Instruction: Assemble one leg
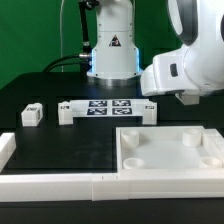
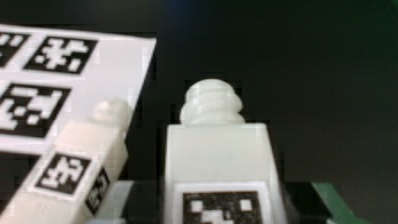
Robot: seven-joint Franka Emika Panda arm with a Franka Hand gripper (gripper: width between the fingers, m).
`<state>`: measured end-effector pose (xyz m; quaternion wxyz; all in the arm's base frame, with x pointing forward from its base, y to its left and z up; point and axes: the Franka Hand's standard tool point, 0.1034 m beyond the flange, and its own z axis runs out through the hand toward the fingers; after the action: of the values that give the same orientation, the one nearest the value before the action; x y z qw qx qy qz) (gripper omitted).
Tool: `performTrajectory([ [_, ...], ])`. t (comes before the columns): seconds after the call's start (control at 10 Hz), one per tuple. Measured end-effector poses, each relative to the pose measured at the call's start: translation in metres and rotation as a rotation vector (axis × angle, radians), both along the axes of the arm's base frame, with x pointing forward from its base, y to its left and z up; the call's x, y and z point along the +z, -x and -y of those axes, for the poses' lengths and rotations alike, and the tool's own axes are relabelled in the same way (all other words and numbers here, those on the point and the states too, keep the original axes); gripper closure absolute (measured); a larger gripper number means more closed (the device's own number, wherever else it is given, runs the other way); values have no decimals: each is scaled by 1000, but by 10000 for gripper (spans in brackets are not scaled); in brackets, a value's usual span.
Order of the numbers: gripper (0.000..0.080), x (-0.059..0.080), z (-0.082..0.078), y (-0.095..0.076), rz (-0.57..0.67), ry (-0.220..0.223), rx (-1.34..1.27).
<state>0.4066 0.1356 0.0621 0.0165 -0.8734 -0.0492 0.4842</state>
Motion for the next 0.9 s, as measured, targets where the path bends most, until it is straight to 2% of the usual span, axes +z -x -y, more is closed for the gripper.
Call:
performTrajectory([
  [0.1, 512, 0, 0, -1, 4, -1, 0],
  [0.2, 512, -5, -3, -11, 102, -9, -13],
  [0.3, 512, 0, -1, -15, 210, -16, -19],
  [0.4, 512, 17, 9, -14, 243, -18, -17],
  [0.6, 512, 43, 22, -36, 381, -34, -32],
  [0.7, 512, 53, 23, -50, 477, -40, -41],
  [0.8, 512, 59, 21, -57, 575, -47, -44],
  [0.9, 512, 58, 21, -58, 660, -50, -48],
])
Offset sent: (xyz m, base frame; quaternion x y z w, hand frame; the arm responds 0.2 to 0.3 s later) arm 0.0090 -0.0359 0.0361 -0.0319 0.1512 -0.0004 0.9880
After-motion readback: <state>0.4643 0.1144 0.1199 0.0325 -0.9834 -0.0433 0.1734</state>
